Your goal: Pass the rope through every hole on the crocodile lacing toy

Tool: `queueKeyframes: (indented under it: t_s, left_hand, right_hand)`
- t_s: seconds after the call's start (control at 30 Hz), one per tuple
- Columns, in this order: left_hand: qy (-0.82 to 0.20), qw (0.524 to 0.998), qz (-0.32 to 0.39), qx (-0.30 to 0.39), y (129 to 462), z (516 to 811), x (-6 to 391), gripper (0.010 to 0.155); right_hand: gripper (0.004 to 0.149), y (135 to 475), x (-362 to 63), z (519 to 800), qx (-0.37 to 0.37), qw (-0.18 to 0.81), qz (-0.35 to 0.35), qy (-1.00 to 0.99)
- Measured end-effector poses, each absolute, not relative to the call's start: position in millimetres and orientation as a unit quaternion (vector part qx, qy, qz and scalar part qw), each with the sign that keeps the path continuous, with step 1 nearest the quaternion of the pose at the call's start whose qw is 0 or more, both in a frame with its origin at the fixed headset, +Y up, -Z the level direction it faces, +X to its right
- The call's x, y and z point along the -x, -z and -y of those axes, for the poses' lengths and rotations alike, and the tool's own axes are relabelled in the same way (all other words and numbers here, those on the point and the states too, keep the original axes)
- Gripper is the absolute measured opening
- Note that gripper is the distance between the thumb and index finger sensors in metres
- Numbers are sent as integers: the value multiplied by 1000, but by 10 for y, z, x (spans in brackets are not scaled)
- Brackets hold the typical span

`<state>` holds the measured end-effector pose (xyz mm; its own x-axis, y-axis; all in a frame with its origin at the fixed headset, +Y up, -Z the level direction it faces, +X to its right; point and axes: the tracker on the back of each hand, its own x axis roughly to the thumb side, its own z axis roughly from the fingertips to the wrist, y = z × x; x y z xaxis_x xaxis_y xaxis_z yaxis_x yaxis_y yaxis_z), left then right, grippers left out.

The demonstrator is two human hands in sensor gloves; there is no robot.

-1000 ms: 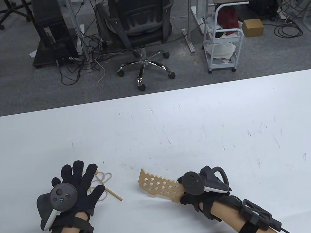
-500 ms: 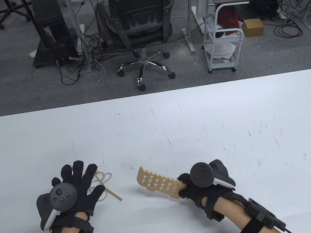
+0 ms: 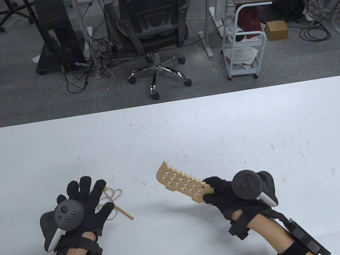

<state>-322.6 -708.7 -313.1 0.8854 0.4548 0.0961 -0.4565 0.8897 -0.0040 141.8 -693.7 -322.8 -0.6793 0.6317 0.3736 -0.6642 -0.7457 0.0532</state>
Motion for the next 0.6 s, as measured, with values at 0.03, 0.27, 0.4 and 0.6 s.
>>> queueKeyframes:
  t_s: [0.03, 0.27, 0.4, 0.6]
  left_hand:
    - [-235, 971, 47, -9, 3131, 7087, 3227, 75]
    - [-236, 971, 41, -5, 3133, 7096, 3244, 75]
    - [-237, 971, 39, -6, 3131, 7093, 3251, 75]
    - [-237, 971, 34, -4, 3129, 7092, 3263, 74]
  right_hand:
    - [49, 3221, -1449, 6913, -186, 360, 48, -913]
    - [48, 3157, -1725, 6778, -172, 417, 86, -888]
    - [48, 3139, -1817, 6813, -174, 438, 102, -876]
    - [48, 3131, -1894, 6924, -172, 449, 122, -868]
